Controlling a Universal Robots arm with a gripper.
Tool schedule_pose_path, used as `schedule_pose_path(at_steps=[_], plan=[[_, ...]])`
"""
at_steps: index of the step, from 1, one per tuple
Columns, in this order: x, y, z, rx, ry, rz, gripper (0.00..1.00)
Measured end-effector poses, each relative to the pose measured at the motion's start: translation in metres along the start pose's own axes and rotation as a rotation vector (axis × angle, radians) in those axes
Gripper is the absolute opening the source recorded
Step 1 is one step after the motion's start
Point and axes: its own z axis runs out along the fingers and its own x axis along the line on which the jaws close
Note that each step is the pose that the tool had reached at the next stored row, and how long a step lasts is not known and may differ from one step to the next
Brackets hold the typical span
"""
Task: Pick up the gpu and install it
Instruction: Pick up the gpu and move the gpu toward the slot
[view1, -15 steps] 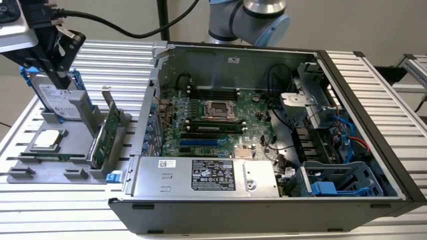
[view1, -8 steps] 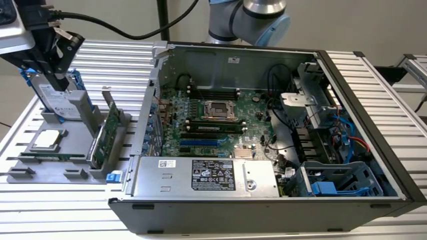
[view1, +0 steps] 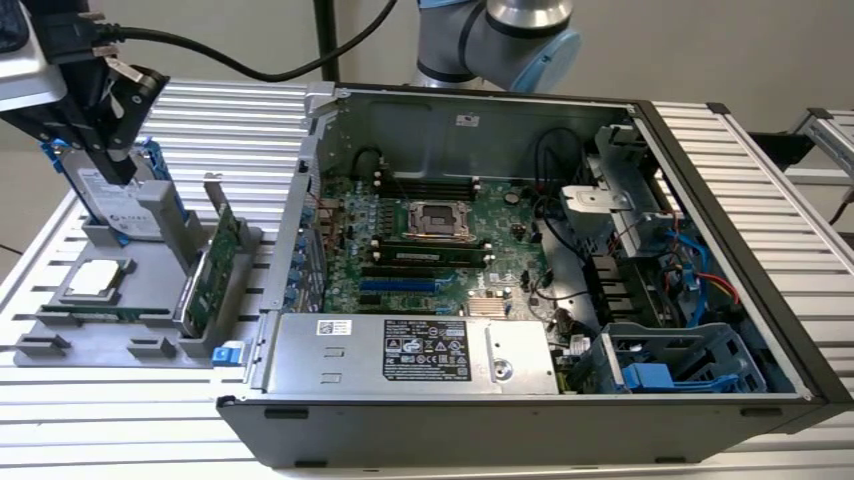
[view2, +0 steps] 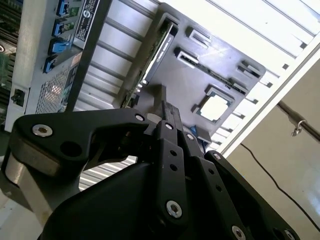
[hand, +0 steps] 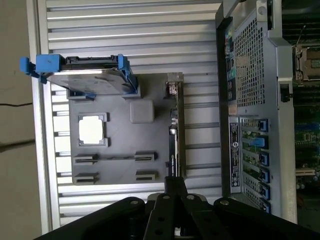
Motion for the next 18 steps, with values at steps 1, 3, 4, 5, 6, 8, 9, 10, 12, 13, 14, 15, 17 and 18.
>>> schedule_pose_path(at_steps=[1, 3, 4, 5, 6, 8, 9, 10, 12, 13, 14, 15, 17, 18], plan=[[0.0, -0.0002, 0.0, 0.0, 0.0, 0.0, 0.0], [-0.0001, -0.0007, 0.0, 0.0, 0.0, 0.0, 0.0], [-0.0001, -0.0009, 0.0, 0.0, 0.0, 0.0, 0.0], [-0.0001, -0.0013, 0.0, 0.0, 0.0, 0.0, 0.0], [-0.0001, -0.0016, 0.0, 0.0, 0.0, 0.0, 0.0], [-0.0002, -0.0025, -0.0001, 0.0, 0.0, 0.0, 0.0], [-0.0003, -0.0031, -0.0001, 0.0, 0.0, 0.0, 0.0], [-0.0003, -0.0036, -0.0002, 0.0, 0.0, 0.0, 0.0], [-0.0004, -0.0046, -0.0002, 0.0, 0.0, 0.0, 0.0], [-0.0004, -0.0051, -0.0003, 0.0, 0.0, 0.0, 0.0], [-0.0004, -0.0056, -0.0003, 0.0, 0.0, 0.0, 0.0], [-0.0004, -0.0058, -0.0003, 0.0001, 0.0001, 0.0, 0.0], [-0.0003, -0.0062, -0.0003, 0.0, 0.0, 0.0, 0.0], [-0.0002, -0.0062, -0.0003, 0.0, 0.0, 0.0, 0.0]])
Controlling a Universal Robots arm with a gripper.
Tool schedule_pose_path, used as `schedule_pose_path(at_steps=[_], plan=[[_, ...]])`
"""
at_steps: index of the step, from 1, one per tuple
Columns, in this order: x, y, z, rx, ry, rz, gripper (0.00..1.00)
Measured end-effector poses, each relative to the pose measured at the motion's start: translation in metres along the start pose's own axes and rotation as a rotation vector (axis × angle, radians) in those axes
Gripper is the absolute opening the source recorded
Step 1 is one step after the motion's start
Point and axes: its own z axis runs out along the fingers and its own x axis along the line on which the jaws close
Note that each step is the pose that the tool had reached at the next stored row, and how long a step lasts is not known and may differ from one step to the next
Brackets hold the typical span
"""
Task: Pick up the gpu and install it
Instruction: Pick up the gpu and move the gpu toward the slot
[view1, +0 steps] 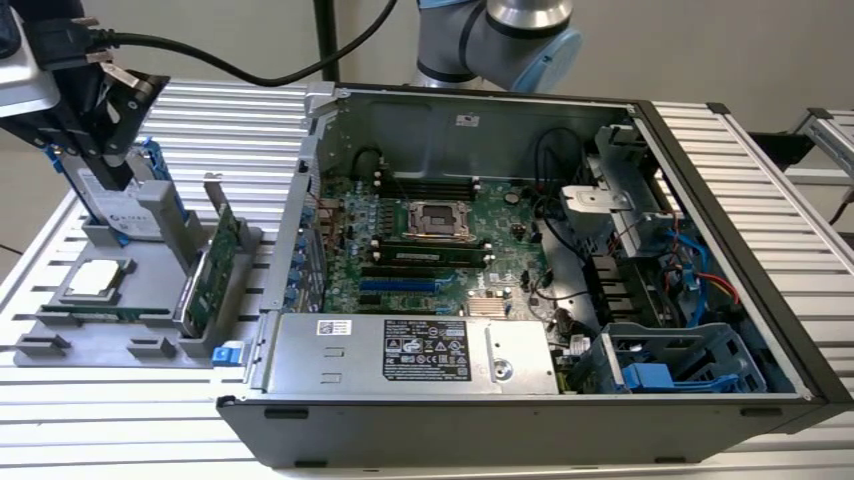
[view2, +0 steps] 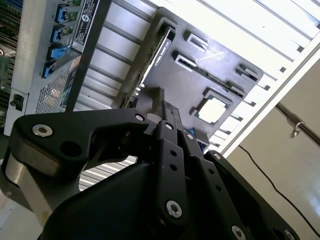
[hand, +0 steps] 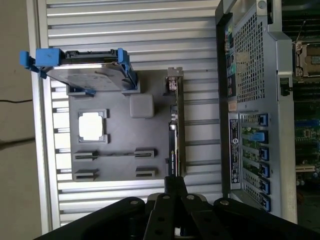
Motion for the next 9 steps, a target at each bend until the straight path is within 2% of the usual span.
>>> schedule_pose_path(at_steps=[9], plan=[[0.0, 0.0, 0.0, 0.0, 0.0, 0.0, 0.0]])
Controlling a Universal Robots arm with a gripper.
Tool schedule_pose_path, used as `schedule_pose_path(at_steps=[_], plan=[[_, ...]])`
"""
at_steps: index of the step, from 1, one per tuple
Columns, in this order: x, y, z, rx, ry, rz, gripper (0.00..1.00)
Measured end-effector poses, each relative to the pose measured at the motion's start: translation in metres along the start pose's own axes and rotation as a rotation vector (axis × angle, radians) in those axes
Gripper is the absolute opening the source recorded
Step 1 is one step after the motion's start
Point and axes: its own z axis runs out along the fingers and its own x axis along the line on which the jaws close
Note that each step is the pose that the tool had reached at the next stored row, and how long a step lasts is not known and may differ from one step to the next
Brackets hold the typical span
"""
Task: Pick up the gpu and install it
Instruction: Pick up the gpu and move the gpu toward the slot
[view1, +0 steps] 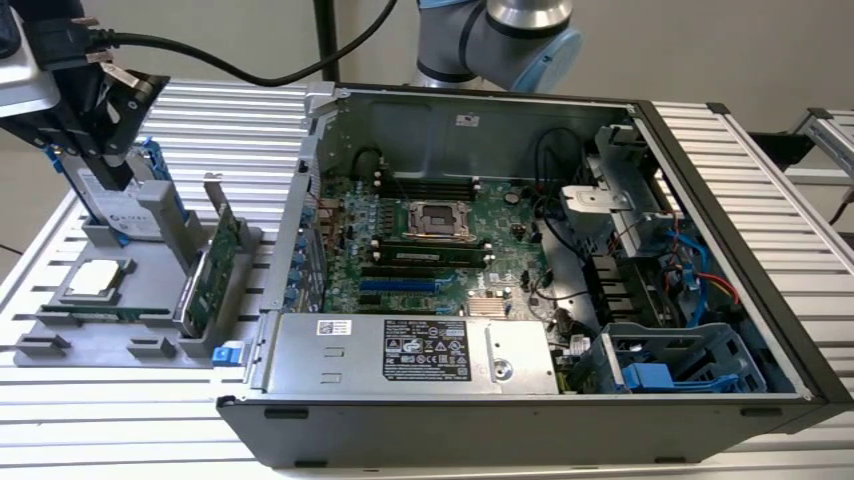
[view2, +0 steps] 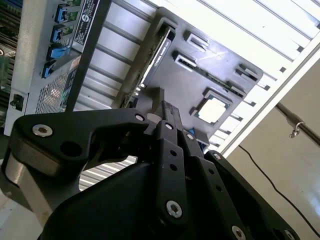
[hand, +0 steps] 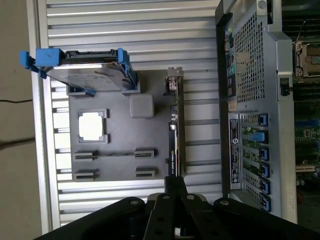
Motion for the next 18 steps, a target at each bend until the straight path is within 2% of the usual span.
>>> schedule_pose_path(at_steps=[2, 3, 12, 18], plan=[[0.0, 0.0, 0.0, 0.0, 0.0, 0.0, 0.0], [0.0, 0.0, 0.0, 0.0, 0.0, 0.0, 1.0], [0.0002, 0.0, 0.0002, 0.0002, 0.0, 0.0, 1.0], [0.0001, -0.0001, 0.0028, 0.0016, -0.0001, 0.0, 1.0]])
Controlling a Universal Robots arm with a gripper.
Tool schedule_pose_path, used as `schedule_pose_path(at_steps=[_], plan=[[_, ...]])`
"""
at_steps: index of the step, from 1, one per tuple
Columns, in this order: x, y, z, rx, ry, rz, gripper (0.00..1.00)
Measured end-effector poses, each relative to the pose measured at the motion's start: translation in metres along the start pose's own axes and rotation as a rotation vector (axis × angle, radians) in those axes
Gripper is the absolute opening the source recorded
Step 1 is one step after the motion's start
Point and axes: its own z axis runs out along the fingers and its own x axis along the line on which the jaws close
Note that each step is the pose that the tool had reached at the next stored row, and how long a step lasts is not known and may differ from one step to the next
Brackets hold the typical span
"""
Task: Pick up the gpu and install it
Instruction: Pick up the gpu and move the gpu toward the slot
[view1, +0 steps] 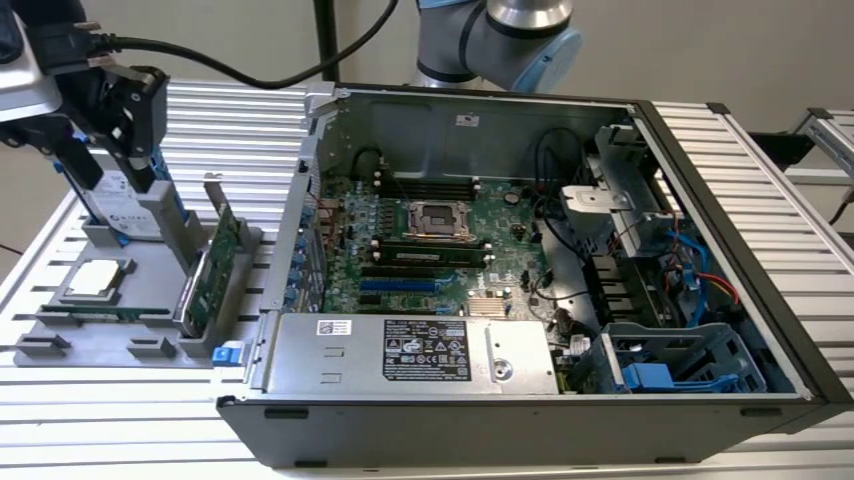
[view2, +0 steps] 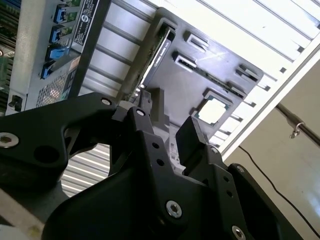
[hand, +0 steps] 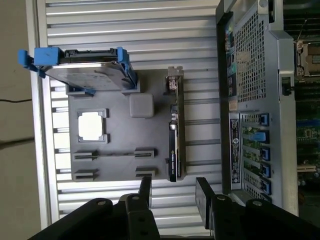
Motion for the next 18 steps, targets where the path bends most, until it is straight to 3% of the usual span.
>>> schedule_pose_path(at_steps=[18], plan=[[-0.0013, -0.0004, 0.0089, 0.0014, 0.0, 0.0, 1.0]])
